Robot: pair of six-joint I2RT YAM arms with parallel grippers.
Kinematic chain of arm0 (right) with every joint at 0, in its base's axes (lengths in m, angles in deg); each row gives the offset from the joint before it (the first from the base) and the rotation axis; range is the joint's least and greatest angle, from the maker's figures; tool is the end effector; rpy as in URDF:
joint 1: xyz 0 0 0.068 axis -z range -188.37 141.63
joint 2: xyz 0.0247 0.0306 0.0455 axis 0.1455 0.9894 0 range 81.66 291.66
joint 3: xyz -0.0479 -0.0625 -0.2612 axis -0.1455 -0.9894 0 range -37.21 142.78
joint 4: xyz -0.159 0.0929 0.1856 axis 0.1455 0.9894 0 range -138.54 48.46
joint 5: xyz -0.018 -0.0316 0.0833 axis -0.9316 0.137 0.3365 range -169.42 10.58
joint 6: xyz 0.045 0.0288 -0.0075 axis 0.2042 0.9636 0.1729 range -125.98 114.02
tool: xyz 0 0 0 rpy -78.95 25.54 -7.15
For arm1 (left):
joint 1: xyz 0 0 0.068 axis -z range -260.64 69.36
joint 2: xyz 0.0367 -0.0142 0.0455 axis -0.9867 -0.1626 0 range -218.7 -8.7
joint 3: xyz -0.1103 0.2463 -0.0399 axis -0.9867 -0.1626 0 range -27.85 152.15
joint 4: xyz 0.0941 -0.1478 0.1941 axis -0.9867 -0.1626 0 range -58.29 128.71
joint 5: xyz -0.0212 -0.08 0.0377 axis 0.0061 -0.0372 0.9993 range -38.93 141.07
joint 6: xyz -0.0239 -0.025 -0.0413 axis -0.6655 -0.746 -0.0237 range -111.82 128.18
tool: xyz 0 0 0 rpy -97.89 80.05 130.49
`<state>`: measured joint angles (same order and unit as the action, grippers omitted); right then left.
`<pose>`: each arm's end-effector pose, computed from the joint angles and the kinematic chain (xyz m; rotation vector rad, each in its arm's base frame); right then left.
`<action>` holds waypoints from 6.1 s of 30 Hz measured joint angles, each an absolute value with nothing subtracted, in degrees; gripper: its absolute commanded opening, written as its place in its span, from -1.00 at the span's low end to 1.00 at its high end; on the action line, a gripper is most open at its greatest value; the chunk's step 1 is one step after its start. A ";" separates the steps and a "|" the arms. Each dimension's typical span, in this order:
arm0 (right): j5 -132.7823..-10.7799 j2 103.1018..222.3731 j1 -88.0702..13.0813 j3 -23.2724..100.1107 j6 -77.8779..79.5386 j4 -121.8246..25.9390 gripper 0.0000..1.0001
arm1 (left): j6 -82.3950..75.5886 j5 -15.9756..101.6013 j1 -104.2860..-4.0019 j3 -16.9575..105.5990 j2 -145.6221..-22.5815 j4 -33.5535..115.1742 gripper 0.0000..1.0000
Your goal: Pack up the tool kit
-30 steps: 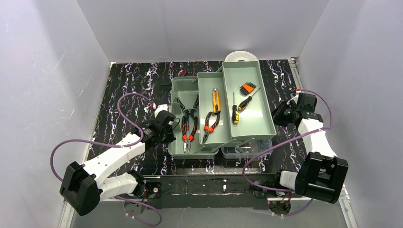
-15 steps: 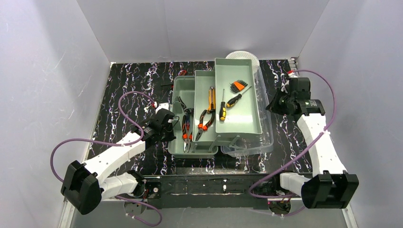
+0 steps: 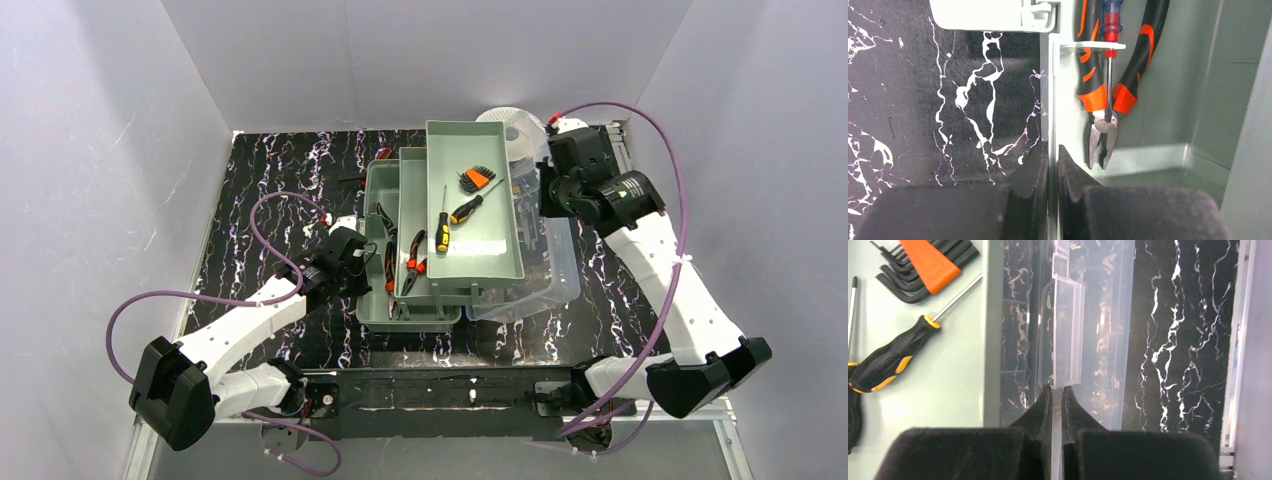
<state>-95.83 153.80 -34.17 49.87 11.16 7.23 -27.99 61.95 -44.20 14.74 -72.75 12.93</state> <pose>0.2224 0.0963 0.4151 -0.0218 2.2496 0.0747 0.1878 -0.1303 0.2371 -0.0839 2.4075 -0.3733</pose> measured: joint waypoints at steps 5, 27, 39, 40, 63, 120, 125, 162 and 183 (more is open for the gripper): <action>-102.93 159.41 -43.33 59.62 10.70 11.43 -0.97 | -28.34 61.03 -44.33 14.74 -72.77 13.17 -1.00; -86.80 171.89 -63.94 72.06 15.38 -3.68 0.63 | -31.18 60.59 -44.31 14.74 -72.33 13.36 -0.74; -88.42 165.31 -61.40 66.73 15.36 -3.65 0.66 | -31.13 64.61 -44.13 18.78 -66.08 7.92 0.01; -88.48 165.03 -61.01 65.98 15.38 -3.72 0.66 | -31.00 65.40 -44.15 19.50 -65.62 6.87 -0.01; -76.35 159.72 -48.44 45.48 18.53 -12.05 0.74 | -28.29 58.45 -65.27 21.71 -63.68 2.83 -0.07; -63.87 156.94 -34.67 36.43 15.36 -15.28 0.62 | -42.96 30.93 -77.07 0.49 -78.10 35.94 -0.16; -63.81 156.27 -34.67 36.24 16.69 -16.73 0.59 | -46.04 26.87 -80.13 -1.89 -82.52 42.28 -0.19; -62.82 177.18 -35.13 27.65 23.36 -28.59 -0.97 | -91.92 11.44 -82.34 -7.71 -100.77 117.58 -0.47; -62.34 177.18 -35.07 27.65 22.33 -28.59 -0.97 | -54.28 32.09 -86.18 3.44 -62.26 45.19 -0.52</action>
<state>-62.34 177.18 -35.07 27.65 22.33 -28.59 -54.28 32.09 -86.18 3.44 -62.26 45.19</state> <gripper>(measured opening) 0.023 0.353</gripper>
